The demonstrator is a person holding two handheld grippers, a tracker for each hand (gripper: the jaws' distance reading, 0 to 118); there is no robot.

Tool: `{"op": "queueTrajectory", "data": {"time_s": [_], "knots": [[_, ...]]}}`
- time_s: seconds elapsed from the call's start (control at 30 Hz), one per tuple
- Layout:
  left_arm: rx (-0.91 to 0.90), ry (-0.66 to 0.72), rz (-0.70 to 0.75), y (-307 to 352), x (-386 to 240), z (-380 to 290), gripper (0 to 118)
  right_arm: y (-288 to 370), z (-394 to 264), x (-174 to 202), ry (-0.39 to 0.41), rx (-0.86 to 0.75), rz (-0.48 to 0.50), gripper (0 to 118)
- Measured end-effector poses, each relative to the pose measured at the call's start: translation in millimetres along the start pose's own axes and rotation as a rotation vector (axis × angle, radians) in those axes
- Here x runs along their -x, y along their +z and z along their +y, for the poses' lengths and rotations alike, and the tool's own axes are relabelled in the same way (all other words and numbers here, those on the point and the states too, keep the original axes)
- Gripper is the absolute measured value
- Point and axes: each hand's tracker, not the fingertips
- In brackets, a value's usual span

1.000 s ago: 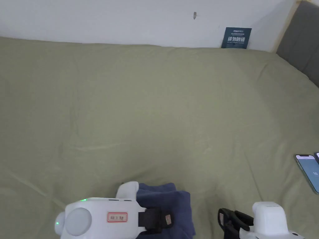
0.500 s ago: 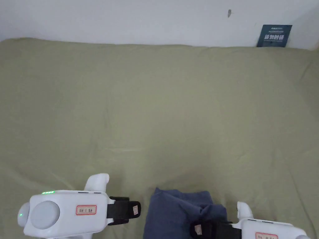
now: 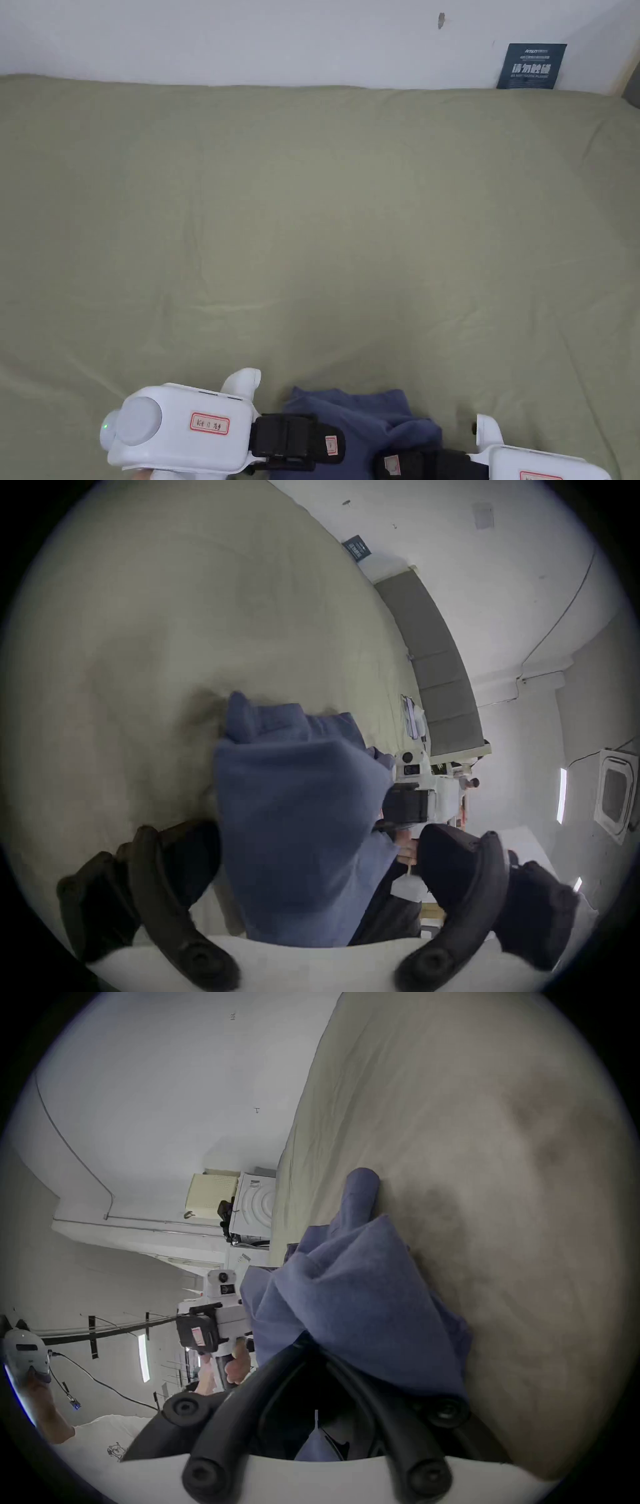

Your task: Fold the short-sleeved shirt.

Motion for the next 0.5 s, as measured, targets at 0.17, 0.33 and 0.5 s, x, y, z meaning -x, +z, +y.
{"op": "queueTrajectory", "data": {"time_s": [0.17, 0.33, 0.5], "knots": [[-0.012, 0.038, 0.08, 5.2, -2.6, 0.6, 27, 0.9, 6.3, 25.5, 0.038, -0.004, -0.124, 0], [-0.042, 0.013, 0.101, 42.3, -7.2, 10.2, 27, 13.0, 8.4, 72.0, 0.135, -0.032, -0.133, 0], [-0.167, 0.091, 0.183, 148.1, 36.7, 19.5, 27, 17.6, 16.0, 109.5, 0.218, -0.076, -0.133, 0]]}}
